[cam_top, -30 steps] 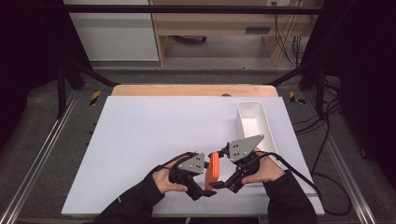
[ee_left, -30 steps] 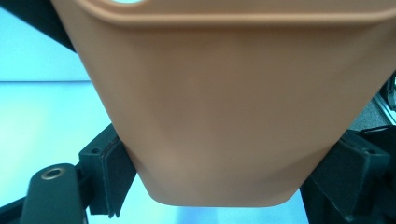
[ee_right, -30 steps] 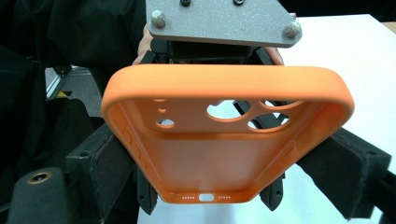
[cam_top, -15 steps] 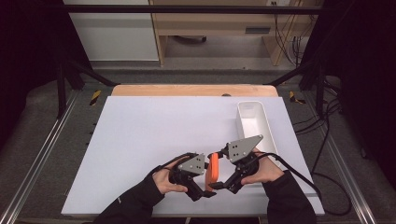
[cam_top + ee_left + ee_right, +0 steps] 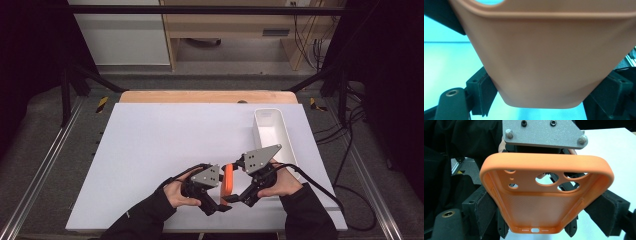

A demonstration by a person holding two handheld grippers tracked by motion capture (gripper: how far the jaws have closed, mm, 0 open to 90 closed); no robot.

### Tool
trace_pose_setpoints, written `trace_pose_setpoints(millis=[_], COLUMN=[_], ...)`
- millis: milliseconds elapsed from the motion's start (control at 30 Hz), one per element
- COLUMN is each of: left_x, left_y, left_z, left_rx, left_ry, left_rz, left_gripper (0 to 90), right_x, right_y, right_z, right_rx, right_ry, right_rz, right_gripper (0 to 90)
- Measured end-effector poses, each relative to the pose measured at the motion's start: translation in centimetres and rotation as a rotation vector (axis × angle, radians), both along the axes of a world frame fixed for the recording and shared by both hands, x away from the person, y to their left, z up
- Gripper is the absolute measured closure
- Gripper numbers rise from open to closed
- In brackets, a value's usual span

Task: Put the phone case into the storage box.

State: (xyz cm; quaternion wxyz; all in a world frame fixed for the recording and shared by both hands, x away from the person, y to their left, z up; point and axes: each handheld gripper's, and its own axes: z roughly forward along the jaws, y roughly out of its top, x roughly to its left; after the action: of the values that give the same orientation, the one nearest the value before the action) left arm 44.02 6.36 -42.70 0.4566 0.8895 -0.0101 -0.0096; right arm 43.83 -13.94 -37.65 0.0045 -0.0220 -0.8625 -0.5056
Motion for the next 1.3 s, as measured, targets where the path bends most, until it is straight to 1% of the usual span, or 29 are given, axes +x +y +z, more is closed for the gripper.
trace_pose_setpoints(millis=[233, 367, 433, 600, 800, 900, 967, 1033, 1100, 1300], left_x=[-0.1, -0.2, -0.2, -0.2, -0.1, -0.1, 0.0, 0.0, 0.1, 0.6], left_y=[0.1, 0.2, 0.4, 1.2, 2.5, 3.3, 3.8, 4.4, 5.0, 7.2], left_z=[0.1, 0.2, 0.2, 0.5, 1.2, 1.4, 1.6, 1.6, 1.7, 1.5], left_rx=[-0.005, -0.005, -0.009, -0.015, -0.046, -0.060, -0.062, -0.065, -0.070, -0.091], left_ry=[0.015, 0.020, 0.016, 0.011, 0.008, 0.003, -0.001, -0.007, -0.008, -0.007], left_rz=[0.008, 0.011, 0.016, 0.041, 0.071, 0.094, 0.112, 0.134, 0.156, 0.255], left_gripper=[14.7, 11.6, 10.7, 7.0, 5.9, 5.0, 4.5, 4.5, 4.0, 3.9], right_x=[0.0, 0.0, 0.0, 0.0, 0.1, 0.1, 0.1, 0.2, 0.2, 0.3], right_y=[-0.1, -0.1, -0.2, -0.6, -1.2, -1.5, -1.8, -2.0, -2.1, -2.8], right_z=[0.1, 0.2, 0.3, 0.8, 1.3, 1.6, 1.8, 2.0, 2.2, 2.9], right_rx=[0.009, 0.010, 0.014, 0.025, 0.027, 0.029, 0.033, 0.029, 0.027, 0.037], right_ry=[0.009, 0.008, 0.007, -0.007, -0.022, -0.027, -0.029, -0.025, -0.031, -0.046], right_rz=[-0.001, -0.006, -0.008, -0.030, -0.062, -0.078, -0.093, -0.109, -0.125, -0.174], right_gripper=[16.4, 16.4, 16.4, 16.4, 16.3, 16.3, 16.3, 16.3, 16.3, 16.3])
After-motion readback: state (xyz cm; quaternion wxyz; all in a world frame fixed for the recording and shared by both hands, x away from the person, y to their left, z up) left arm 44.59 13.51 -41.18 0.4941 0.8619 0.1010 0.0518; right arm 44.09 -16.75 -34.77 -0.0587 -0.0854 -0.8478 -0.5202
